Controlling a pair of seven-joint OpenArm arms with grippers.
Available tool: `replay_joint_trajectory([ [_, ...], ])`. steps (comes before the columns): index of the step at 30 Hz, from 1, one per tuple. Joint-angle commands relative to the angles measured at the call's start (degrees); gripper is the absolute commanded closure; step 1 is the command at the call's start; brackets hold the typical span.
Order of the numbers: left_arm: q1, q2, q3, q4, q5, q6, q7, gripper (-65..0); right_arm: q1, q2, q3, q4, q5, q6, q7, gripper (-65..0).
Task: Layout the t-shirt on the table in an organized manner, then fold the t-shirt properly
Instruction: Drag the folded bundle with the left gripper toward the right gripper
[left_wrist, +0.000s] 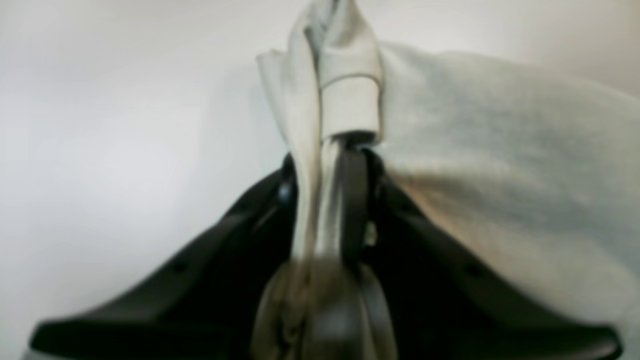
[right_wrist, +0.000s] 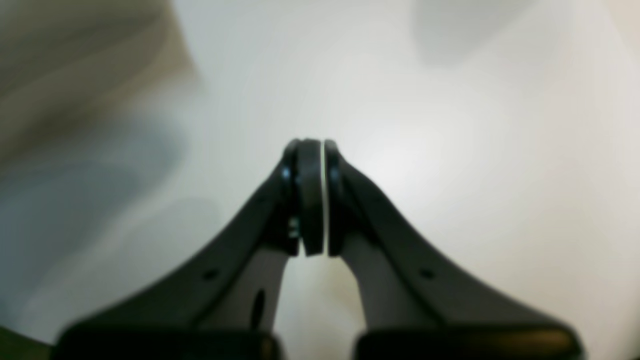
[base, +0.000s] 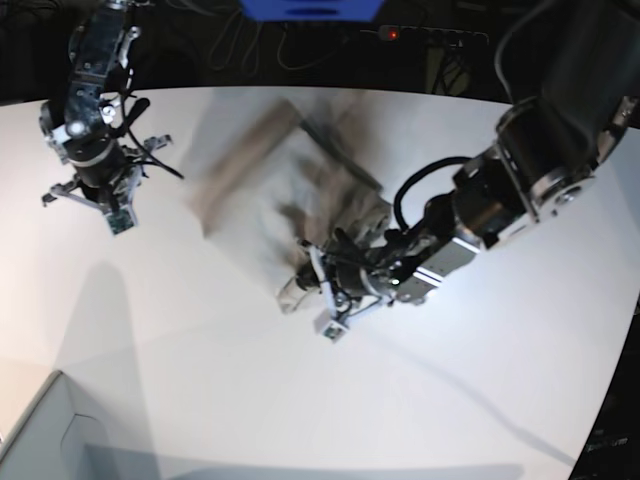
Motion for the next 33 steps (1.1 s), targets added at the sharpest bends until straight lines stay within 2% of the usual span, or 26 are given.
replay_joint_trajectory([
  [1,-2.6,2.2,0.3,-0.4,2.6,-1.8,-1.0,-8.3,0.3,0.2,1.1,1.4,0.4,-0.3,0.9,0.0],
  [4,-3.6,7.3,0.4,-2.6,13.8,-6.2,-3.6,-8.3,-0.7,-0.3,5.4,1.9,0.4,-0.3,0.8,0.0],
  [8,-3.6,12.1,0.1,-3.0,27.6,-11.0,-6.6,-8.4,-1.2,-2.2,10.9,3.2,0.4,-0.3,1.0,0.0],
  [12,-3.5,14.5,0.0,-3.2,36.0,-12.0,-7.2,-8.5,-1.9,-4.0,14.6,4.8,0.4,-0.3,1.0,0.0],
  [19,-3.5,14.5,0.0,-2.7,37.6,-12.0,-7.3,-8.5,-4.3,-4.6,15.1,5.7,0.4,-0.3,0.9,0.0],
  [24,-3.5,14.5,0.4,-2.5,37.9,-12.0,-7.4,-8.6,-4.4,-6.4,15.4,5.7,0.4,-0.3,1.0,0.0],
  [33,-2.3,14.5,0.5,3.3,38.0,-12.0,-7.4,-8.6,-4.5,-7.2,15.4,5.7,0.4,-0.3,0.9,0.0],
])
